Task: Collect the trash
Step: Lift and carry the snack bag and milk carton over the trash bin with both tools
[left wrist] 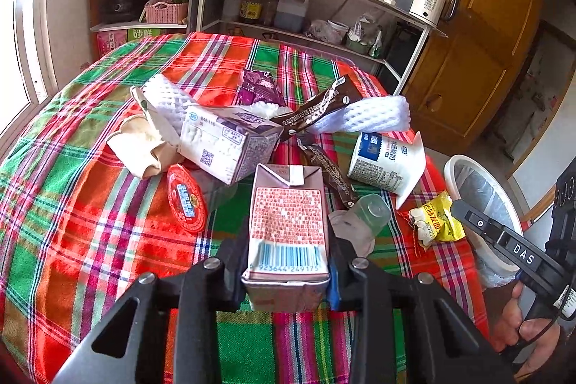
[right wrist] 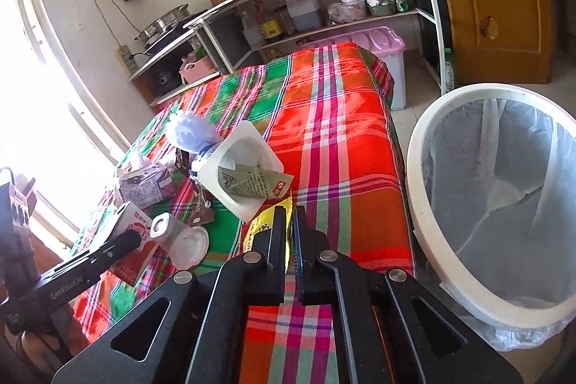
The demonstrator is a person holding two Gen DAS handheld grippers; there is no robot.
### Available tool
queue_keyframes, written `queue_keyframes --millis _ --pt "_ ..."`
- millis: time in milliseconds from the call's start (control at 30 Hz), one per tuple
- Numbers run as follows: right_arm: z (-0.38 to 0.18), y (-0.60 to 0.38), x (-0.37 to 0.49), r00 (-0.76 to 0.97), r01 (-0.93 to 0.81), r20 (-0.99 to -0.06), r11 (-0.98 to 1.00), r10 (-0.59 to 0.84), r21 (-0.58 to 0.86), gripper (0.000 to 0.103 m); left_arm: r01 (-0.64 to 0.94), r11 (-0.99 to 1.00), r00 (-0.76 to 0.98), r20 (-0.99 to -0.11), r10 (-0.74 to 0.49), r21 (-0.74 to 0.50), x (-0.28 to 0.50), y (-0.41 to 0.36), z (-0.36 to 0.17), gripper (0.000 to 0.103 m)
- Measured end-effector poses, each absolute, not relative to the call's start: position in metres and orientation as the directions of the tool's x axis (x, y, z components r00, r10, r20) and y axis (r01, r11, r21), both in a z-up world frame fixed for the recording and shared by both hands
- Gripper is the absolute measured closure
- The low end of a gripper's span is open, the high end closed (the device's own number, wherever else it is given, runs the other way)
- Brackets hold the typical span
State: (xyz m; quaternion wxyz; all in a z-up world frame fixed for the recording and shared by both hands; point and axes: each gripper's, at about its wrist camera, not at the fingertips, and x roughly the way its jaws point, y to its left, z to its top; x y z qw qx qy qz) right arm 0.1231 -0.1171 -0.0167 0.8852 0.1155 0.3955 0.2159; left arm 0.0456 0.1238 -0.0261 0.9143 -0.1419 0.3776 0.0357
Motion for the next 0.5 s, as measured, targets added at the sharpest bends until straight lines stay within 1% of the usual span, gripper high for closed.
queue_keyframes --millis 133,233,300,333,367,400,433,500 --pt "-0.011 -0.125 0.118 0.601 -0.290 -0.626 0.865 0.498 0.409 0.100 -0.165 0.960 0.733 -0.679 -0.035 -0.228 0.040 0.123 -0.018 0.068" --pt "-0.012 -0.123 0.120 0.570 -0.334 -0.630 0.849 0.528 0.409 0.100 -0.177 0.960 0.722 -0.691 -0.022 -0.215 0.042 0.124 -0.022 0.068" --pt "-0.016 -0.127 0.123 0.572 -0.305 -0.636 0.854 0.518 0.421 0.097 -0.180 0.957 0.718 -0.696 -0.029 -0.226 0.042 0.125 -0.025 0.068" --pt "-0.017 -0.128 0.124 0.566 -0.305 -0.635 0.849 0.526 0.432 0.084 -0.182 0.957 0.717 -0.697 -0.027 -0.225 0.041 0.125 -0.026 0.068" --pt "-0.019 -0.126 0.126 0.550 -0.311 -0.639 0.842 0.537 0.441 0.056 -0.184 0.957 0.717 -0.697 -0.026 -0.224 0.041 0.125 -0.027 0.068" --pt "-0.020 -0.124 0.127 0.543 -0.313 -0.648 0.845 0.534 0.434 0.042 -0.183 0.957 0.716 -0.697 -0.027 -0.225 0.041 0.125 -0.027 0.068" --pt "-0.021 -0.119 0.128 0.545 -0.315 -0.658 0.854 0.520 0.415 0.032 -0.183 0.957 0.716 -0.697 -0.027 -0.224 0.041 0.125 -0.027 0.068" --pt "-0.021 -0.112 0.130 0.552 -0.318 -0.667 0.866 0.500 0.386 0.032 -0.184 0.957 0.718 -0.696 -0.026 -0.226 0.041 0.124 -0.026 0.068"
